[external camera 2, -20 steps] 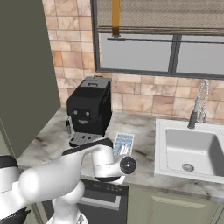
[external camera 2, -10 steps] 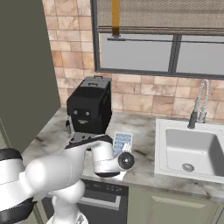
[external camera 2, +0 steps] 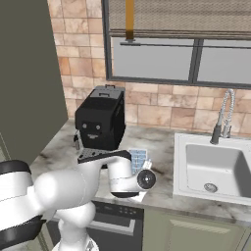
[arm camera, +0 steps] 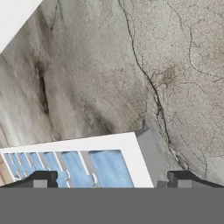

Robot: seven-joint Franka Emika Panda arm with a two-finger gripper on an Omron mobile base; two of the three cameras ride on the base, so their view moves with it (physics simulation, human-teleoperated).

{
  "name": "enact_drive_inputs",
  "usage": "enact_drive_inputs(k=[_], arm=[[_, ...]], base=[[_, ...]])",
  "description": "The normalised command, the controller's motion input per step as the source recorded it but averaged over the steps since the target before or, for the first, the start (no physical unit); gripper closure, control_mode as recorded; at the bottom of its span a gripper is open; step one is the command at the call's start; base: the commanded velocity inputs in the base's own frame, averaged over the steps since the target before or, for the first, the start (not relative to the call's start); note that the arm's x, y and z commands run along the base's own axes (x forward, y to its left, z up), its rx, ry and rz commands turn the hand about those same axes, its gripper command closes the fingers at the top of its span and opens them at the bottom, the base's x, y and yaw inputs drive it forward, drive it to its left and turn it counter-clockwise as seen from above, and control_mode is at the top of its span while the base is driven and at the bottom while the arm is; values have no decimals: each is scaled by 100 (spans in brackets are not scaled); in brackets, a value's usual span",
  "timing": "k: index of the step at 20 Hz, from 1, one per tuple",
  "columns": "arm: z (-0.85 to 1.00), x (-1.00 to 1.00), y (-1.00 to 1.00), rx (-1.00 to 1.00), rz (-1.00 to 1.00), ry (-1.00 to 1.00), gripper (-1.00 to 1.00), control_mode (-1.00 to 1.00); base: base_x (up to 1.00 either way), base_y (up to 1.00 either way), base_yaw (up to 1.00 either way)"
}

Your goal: The ice cube tray has been filled with water. Take the tray and place it in the freezer to make ice. Close the freezer door after placing the tray.

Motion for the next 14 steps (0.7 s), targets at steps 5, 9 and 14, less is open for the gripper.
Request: enact_drive_inputs(k=[5,9,14], arm=[[0,0,0,0,0,0,-100,-100],[0,4,1,0,0,0,-100,-100],[0,23,5,0,0,0,-100,-100]], base=[[0,0,0],[0,0,0],[0,0,0]])
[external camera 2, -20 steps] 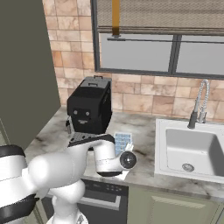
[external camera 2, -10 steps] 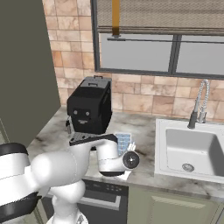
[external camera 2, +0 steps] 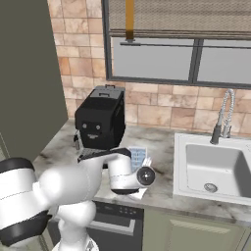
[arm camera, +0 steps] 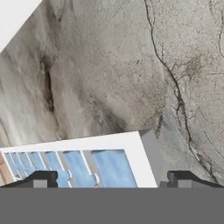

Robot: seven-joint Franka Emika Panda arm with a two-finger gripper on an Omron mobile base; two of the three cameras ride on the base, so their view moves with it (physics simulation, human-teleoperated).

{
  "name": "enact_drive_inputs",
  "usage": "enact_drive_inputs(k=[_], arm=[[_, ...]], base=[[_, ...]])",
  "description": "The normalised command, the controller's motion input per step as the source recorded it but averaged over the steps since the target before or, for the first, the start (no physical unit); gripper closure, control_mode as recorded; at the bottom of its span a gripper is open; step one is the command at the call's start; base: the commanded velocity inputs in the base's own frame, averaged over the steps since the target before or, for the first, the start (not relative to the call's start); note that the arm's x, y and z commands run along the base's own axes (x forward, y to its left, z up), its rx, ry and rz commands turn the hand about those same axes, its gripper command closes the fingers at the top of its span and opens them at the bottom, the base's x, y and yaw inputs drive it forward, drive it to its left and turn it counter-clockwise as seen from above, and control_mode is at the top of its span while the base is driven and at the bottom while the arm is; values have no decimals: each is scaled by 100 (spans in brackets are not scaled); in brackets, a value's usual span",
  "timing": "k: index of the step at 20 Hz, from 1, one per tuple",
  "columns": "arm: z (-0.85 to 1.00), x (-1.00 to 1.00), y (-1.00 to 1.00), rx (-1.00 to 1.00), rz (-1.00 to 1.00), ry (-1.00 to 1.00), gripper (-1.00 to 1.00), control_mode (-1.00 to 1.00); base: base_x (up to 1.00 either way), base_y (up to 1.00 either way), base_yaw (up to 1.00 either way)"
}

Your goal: The ice cube tray has been filled with water. Take the tray and place it in the freezer to make ice. Close the freezer door after placing the tray.

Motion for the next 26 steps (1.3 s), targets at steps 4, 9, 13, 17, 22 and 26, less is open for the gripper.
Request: enact_drive_inputs(k=[4,9,13,17,22,26], arm=[[-3,27,7,-1,2,0,-100,-100],[-15,20,10,-2,6,0,-100,-100],[-18,18,25,-2,5,7,100,-100],[-1,3,3,0,2,9,100,-100],[0,0,0,0,0,0,100,-100],[4,-8,0,0,0,0,100,-100]], base=[[0,0,0],[0,0,0],[0,0,0],[0,0,0],[0,0,0],[0,0,0]])
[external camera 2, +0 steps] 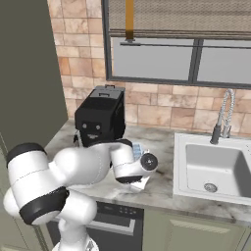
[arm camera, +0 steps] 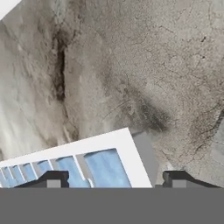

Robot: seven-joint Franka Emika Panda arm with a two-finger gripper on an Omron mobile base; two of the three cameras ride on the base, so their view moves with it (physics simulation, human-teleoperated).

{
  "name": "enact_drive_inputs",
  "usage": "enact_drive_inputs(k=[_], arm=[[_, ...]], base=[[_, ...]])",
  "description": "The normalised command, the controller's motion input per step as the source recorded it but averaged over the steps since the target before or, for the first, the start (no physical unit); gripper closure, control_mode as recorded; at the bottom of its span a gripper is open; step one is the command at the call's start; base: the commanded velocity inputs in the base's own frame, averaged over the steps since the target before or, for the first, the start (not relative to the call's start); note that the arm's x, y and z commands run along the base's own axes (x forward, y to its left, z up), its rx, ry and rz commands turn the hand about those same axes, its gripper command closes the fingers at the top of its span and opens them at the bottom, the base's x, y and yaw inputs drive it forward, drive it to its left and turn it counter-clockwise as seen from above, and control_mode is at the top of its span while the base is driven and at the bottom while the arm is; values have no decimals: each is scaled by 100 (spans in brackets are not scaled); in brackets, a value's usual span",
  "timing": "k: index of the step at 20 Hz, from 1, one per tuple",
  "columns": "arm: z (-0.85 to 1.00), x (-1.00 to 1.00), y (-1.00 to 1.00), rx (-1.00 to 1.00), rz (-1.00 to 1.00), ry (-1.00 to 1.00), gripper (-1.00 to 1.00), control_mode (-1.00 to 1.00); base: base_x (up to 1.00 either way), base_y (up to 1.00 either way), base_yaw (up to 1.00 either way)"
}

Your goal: The ice cube tray has been filled with water. Take the tray and place it in the freezer to make ice. Close the freezer door after placing the tray.

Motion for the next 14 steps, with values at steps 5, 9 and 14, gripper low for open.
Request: enact_drive_inputs(k=[5,9,14], arm=[[62,-12,0,-7,0,-9,100,-100],[89,-17,-15,-13,0,-15,100,-100],[76,-41,-9,-9,0,-3,100,-100]], base=[[0,0,0],[0,0,0],[0,0,0]])
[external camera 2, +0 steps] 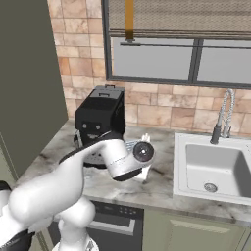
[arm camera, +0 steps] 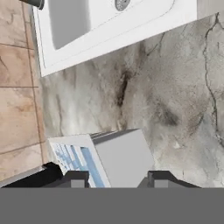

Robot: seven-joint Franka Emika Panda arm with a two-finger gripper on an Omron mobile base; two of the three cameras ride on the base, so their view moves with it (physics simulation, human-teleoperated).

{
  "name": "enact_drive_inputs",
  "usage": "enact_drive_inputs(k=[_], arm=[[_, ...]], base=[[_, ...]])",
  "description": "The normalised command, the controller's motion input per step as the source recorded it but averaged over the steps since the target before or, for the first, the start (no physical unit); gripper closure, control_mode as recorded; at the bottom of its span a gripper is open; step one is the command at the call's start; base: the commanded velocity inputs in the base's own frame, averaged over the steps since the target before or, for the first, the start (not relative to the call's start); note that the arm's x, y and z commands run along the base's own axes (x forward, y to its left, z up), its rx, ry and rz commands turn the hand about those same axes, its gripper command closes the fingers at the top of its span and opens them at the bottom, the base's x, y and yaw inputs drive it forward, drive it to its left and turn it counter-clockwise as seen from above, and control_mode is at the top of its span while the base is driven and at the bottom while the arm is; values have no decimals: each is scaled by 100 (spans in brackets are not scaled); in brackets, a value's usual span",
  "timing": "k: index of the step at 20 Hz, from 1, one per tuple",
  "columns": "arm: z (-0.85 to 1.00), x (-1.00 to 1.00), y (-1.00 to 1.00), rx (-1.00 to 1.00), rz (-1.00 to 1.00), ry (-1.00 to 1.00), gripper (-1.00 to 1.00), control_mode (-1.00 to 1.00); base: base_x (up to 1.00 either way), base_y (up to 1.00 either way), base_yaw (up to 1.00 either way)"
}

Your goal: The ice cube tray has been filled with water. Take the tray and place it in the freezer to make ice. Close the freezer door after placing the tray.

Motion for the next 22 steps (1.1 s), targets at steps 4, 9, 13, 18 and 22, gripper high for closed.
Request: enact_drive_inputs(k=[4,9,13,18,22], arm=[[70,-54,-7,-10,1,0,100,-100],[73,-49,-6,-8,1,0,100,-100],[72,-38,0,-9,4,-5,100,-100],[64,-21,0,-8,5,-6,100,-100],[41,-17,5,-9,9,-6,100,-100]], base=[[0,0,0],[0,0,0],[0,0,0],[0,0,0],[0,0,0]])
